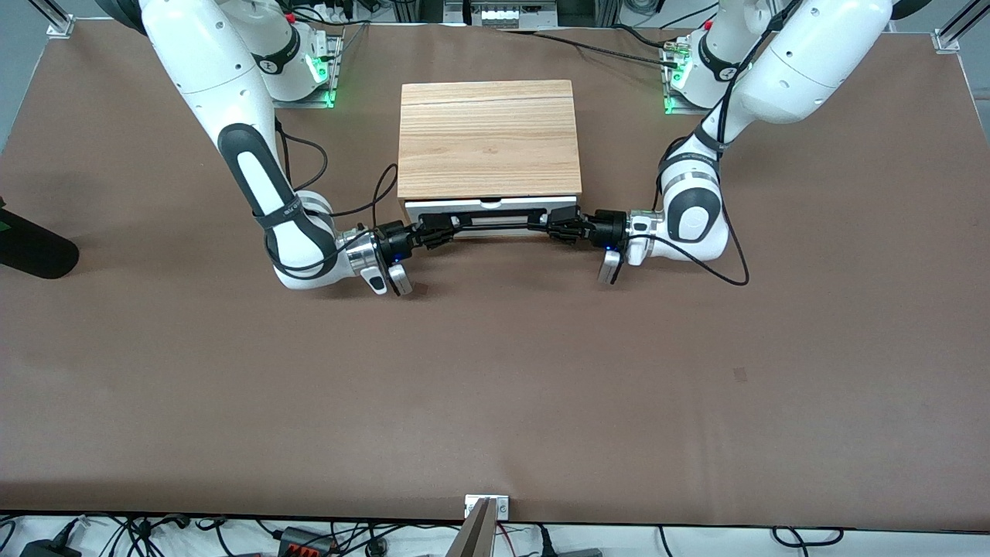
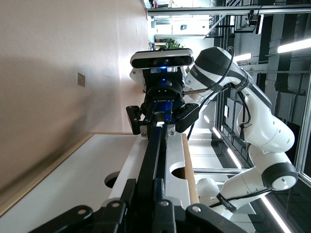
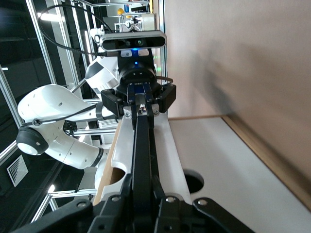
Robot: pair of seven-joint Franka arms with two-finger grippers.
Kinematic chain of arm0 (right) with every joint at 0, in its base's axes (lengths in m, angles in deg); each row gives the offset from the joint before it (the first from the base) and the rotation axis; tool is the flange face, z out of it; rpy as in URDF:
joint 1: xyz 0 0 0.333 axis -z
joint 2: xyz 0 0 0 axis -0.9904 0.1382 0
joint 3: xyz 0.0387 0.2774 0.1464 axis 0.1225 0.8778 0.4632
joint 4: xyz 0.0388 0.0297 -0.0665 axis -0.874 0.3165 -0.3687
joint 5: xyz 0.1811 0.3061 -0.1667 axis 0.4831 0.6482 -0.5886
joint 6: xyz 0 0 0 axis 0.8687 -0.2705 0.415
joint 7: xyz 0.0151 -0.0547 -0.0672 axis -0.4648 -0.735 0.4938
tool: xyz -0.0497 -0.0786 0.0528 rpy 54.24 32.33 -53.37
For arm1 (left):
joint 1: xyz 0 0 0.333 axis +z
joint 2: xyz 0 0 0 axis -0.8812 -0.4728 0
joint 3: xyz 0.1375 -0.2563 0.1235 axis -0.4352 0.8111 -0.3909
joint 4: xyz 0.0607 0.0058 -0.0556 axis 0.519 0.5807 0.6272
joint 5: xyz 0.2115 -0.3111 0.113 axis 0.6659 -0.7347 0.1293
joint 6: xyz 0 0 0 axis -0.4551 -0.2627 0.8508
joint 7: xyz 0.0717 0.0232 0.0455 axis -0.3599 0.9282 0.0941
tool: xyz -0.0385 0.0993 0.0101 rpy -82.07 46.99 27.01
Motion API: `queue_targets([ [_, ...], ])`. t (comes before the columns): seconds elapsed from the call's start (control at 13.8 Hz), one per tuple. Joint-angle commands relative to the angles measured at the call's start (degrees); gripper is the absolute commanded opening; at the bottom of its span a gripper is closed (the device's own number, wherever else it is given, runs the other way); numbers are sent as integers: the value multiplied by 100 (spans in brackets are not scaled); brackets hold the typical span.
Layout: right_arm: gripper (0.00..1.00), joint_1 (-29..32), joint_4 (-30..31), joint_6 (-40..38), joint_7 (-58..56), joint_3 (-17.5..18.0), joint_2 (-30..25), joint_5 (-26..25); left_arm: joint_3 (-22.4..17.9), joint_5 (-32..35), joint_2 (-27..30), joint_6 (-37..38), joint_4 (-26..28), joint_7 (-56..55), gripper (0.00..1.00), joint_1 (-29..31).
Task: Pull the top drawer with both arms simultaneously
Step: 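Pull the handle outward with both grippers, sliding the drawer open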
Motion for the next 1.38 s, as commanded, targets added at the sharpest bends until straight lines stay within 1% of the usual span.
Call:
queue_targets([
  [0.0,0,24,-468,-34,45,13,336,114,-26,-94,9,22,-208,29,17,104],
  [0.36,0,77,-1065,-34,273,-40,705,97,-184,-41,-298,5,-648,20,18,148],
  [0.51,0,173,-1338,-34,414,-40,881,88,-289,-41,-308,-4,-744,2,17,122],
  [0.65,0,261,-1558,-25,467,-40,1022,88,-307,-32,-386,-4,-885,-6,18,148],
  [0.8,0,332,-1786,1,467,-40,1162,88,-500,-23,-431,-13,-1043,-15,18,61],
  [0.94,0,358,-2041,45,476,-40,1320,88,-527,-23,-562,-74,-1236,-41,18,69],
  [1.16,0,437,-2384,98,476,-57,1584,97,-545,-23,-563,-92,-1255,-243,20,104],
  [1.3,0,490,-2464,115,476,-57,1655,97,-588,-23,-580,-92,-1246,-279,21,104],
])
